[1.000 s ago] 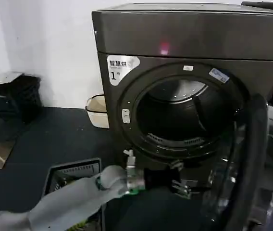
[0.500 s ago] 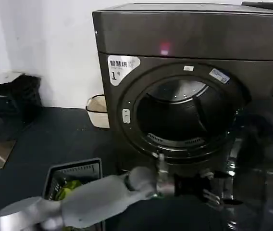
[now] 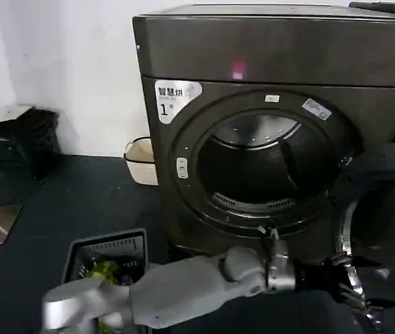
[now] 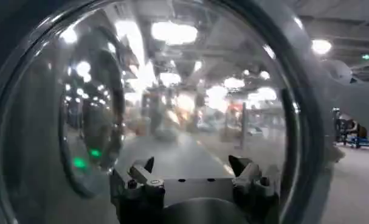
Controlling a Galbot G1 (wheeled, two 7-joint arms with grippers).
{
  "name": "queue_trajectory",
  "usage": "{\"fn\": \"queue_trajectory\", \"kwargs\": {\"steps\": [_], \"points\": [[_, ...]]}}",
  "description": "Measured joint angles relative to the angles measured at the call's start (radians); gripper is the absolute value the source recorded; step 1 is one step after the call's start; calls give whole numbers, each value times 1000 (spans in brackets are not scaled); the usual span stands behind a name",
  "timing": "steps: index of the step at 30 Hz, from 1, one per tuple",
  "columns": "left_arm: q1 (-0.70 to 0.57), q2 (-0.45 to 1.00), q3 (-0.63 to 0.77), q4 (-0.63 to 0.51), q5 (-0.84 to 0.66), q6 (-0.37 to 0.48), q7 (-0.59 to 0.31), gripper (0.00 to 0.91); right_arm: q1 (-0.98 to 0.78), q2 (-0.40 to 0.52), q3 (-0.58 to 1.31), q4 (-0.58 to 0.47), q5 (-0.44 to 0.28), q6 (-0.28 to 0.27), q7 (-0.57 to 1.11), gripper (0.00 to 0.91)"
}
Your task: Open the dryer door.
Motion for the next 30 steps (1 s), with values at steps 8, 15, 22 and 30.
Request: {"fn": "queue_trajectory", "kwargs": {"steps": [8, 15, 22, 30], "points": [[-14, -128, 36, 79, 2, -5, -39, 907, -15, -5, 49, -6, -1, -5, 11, 907], [-35, -215, 54, 137, 5, -14, -79, 907, -22, -2, 63, -3, -1, -6, 13, 907], [-29, -285, 41, 191, 77, -60, -133, 907, -20, 1, 57, 6, -1, -5, 12, 907], [-18, -326, 9, 233, 168, -135, -233, 907, -23, 0, 59, 8, -1, -2, 10, 907]]}}
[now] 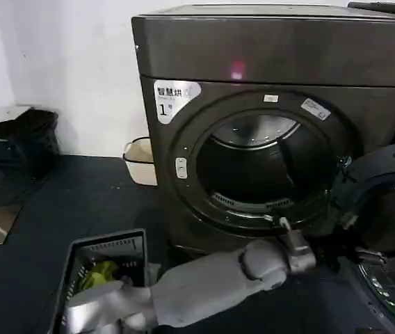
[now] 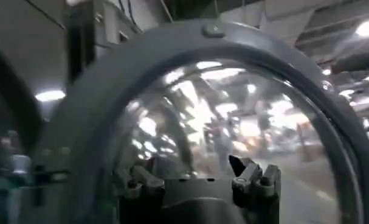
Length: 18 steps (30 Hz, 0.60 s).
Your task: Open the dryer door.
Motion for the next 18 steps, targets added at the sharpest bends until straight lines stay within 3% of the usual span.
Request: {"fn": "queue_trajectory", "kwargs": {"steps": [10, 18], "points": [[25, 44, -53, -43, 109, -71, -122, 907, -7, -22, 30, -13, 2, 3, 1, 907], [51, 216, -93, -187, 72, -95, -185, 907, 1, -36, 34, -15, 1, 1, 3, 907]]}}
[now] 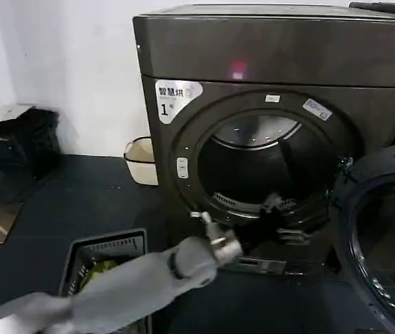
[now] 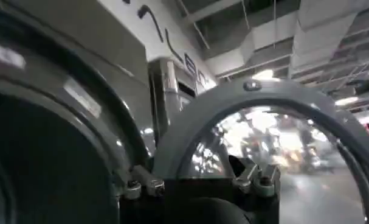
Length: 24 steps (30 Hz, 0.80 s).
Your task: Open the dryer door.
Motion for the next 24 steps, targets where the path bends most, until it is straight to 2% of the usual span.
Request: {"fn": "queue_trajectory", "kwargs": {"steps": [6, 10, 18, 24], "points": [[20, 182, -27, -152, -21, -32, 2, 907, 11, -12, 4, -1, -5, 0, 6, 907], [32, 303, -36, -246, -19, -74, -20, 907, 23, -21, 5, -19, -38, 14, 10, 907], [76, 613, -77, -427, -51, -13, -17, 907, 48, -32, 5, -42, -73, 18, 31, 907], [164, 845, -134, -490, -36, -7, 27, 907, 71, -42, -2, -57, -74, 16, 49, 907]]}}
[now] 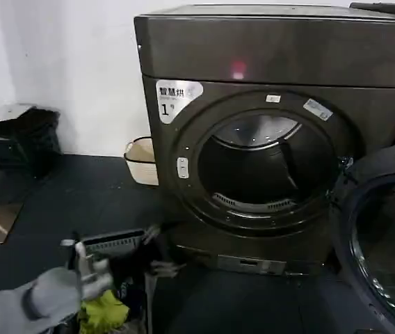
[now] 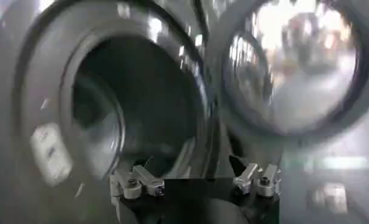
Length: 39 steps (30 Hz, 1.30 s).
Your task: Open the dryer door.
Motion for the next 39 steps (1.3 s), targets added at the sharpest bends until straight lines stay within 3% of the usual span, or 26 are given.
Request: {"fn": "queue_trajectory", "kwargs": {"steps": [5, 9, 25, 39], "points": [[116, 168, -66, -23, 46, 24, 21, 907, 12, -8, 12, -17, -2, 7, 25, 907], [182, 271, -100, -1, 110, 53, 20, 907, 20, -9, 13, -27, -2, 48, 32, 907], [242, 496, -95, 165, 359, 156, 44, 907, 27, -51, 39, -76, -1, 75, 45, 907], [239, 589, -83, 223, 451, 159, 245, 907, 19, -52, 47, -95, -2, 94, 35, 907]]}}
